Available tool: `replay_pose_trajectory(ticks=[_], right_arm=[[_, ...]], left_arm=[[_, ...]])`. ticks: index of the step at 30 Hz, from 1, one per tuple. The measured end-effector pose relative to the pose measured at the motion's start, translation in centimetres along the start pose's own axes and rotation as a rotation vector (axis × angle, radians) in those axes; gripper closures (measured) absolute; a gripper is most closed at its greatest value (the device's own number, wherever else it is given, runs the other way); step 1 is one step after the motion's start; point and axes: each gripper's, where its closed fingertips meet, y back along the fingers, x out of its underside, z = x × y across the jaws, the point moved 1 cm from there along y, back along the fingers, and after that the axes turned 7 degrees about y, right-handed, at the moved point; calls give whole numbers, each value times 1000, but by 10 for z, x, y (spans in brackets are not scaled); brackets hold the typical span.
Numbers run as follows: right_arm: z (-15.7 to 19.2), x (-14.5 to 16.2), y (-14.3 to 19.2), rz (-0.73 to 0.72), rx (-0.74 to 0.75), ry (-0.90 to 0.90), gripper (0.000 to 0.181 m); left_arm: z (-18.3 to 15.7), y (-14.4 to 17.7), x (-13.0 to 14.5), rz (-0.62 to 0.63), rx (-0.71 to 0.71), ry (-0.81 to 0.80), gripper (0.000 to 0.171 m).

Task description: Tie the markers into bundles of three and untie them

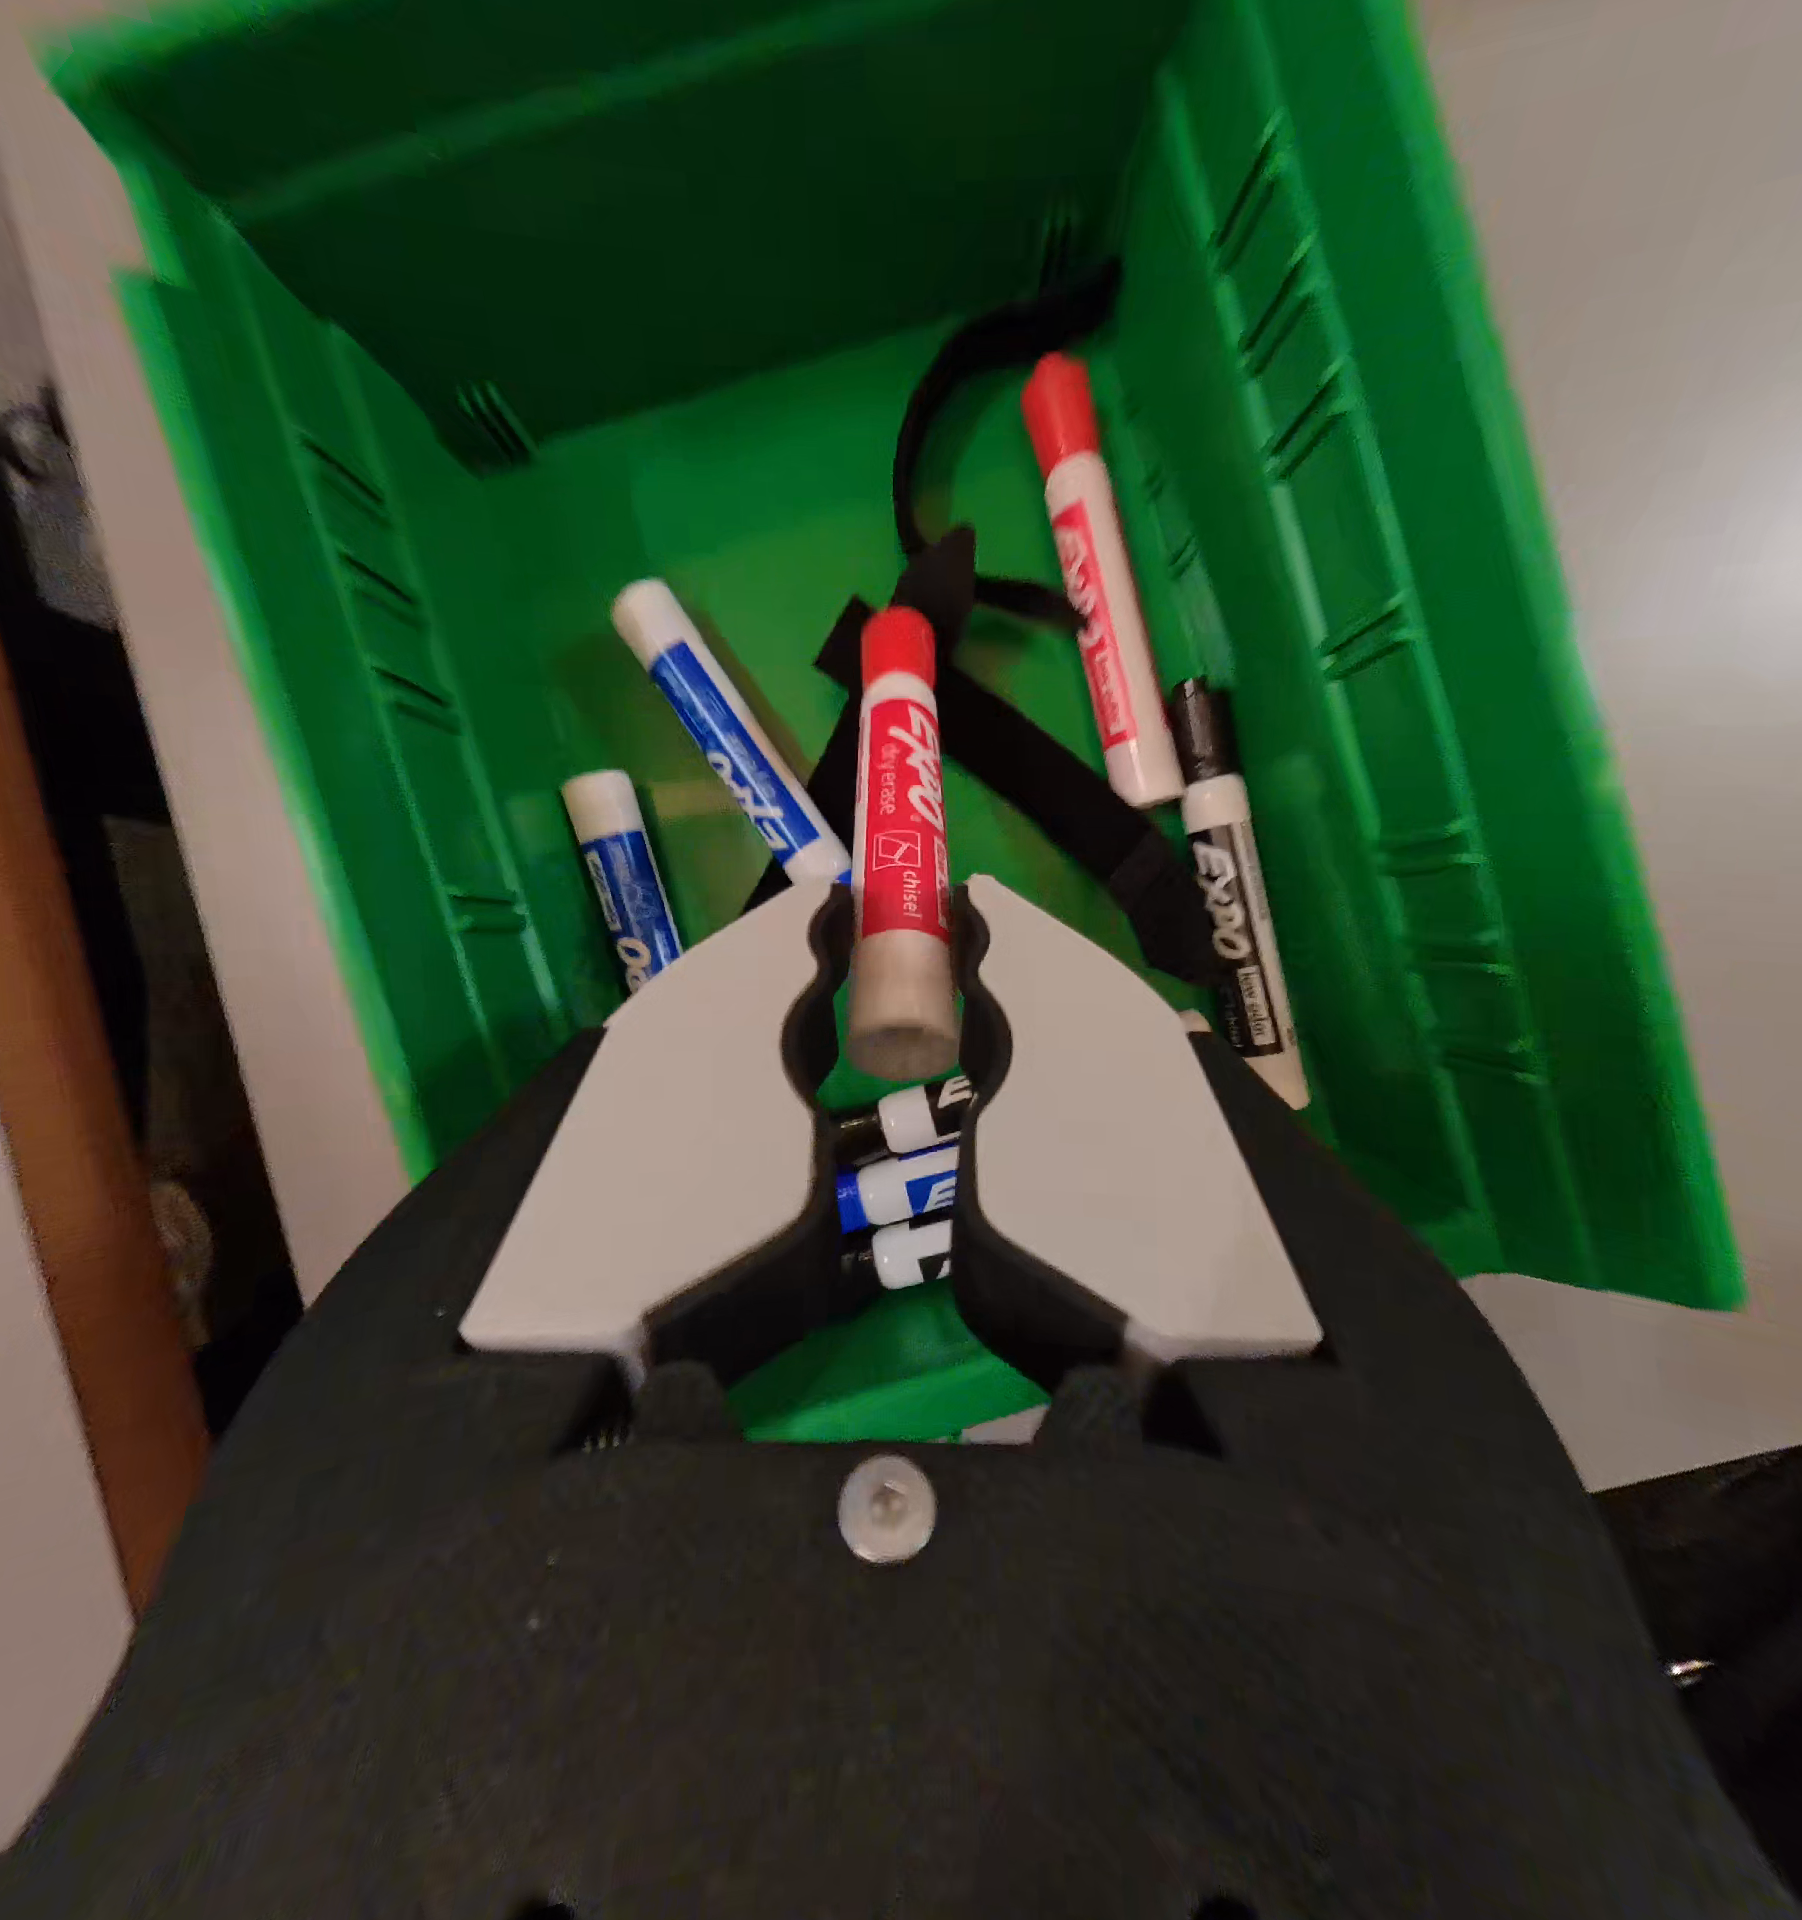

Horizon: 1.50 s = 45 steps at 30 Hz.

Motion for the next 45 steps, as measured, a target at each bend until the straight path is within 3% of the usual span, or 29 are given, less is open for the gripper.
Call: replay_pose_trajectory(ticks=[5,9,11,15,18,21,26,32,43,44,45], right_arm=[[1,-2,2,-18,-4,-2,167],[1,-3,6,-36,-6,-6,167],[0,-2,7,-42,-5,-13,167],[-2,3,9,-60,-15,-35,167],[-2,5,10,-62,-17,-39,167],[-1,6,11,-66,-20,-39,167],[3,5,10,-63,-32,-32,167],[9,-3,7,-75,-62,-16,167],[22,-14,-1,-56,-100,30,167],[23,-15,-1,-63,-105,31,167],[24,-16,0,-67,-108,31,167]], left_arm=[[-51,51,-40,-236,102,-111,150],[-123,80,-63,-414,249,-241,150],[-173,92,-67,-485,401,-298,150],[-275,97,-43,-483,746,-424,151],[-333,74,-5,-345,958,-498,150],[-369,49,33,-210,1122,-532,150],[-400,32,70,-70,1330,-472,151],[-410,12,97,14,1285,-557,151],[-406,14,92,5,1363,-483,154],[-406,15,91,1,1369,-469,171],[-406,14,88,-12,1366,-455,171]])
